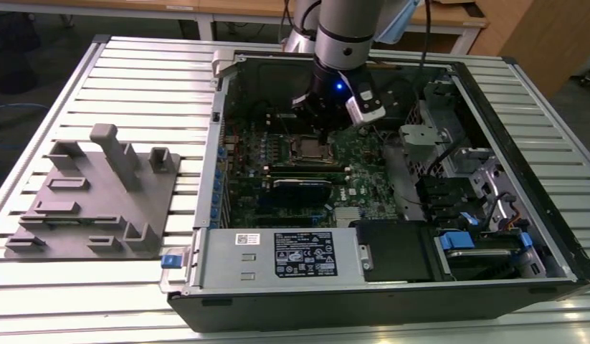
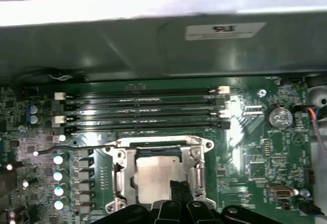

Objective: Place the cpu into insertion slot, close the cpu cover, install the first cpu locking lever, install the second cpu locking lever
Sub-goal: 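Close the cpu cover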

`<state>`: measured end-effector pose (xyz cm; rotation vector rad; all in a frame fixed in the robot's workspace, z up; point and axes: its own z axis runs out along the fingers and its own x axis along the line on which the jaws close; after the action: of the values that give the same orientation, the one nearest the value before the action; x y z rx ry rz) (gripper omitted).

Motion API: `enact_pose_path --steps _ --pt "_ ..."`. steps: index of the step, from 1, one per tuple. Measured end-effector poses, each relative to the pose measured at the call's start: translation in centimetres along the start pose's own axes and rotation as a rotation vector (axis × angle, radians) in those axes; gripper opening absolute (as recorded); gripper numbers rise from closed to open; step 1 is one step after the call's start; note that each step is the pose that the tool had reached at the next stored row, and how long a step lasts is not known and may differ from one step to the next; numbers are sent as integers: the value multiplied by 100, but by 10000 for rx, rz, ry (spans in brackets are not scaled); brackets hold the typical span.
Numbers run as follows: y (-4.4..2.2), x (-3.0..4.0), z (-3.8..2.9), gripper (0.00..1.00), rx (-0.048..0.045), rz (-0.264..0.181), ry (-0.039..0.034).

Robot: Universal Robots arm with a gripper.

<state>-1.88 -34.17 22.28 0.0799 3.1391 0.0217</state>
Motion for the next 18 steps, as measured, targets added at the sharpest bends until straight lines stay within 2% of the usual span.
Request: enact_pose_path --steps 4,7,11,18 --pt "-3 54 9 11 0 139 -2" --pt "-3 58 11 11 3 420 -5" --pt "-3 58 12 11 1 546 -7" --pt "-3 59 12 11 1 555 -7"
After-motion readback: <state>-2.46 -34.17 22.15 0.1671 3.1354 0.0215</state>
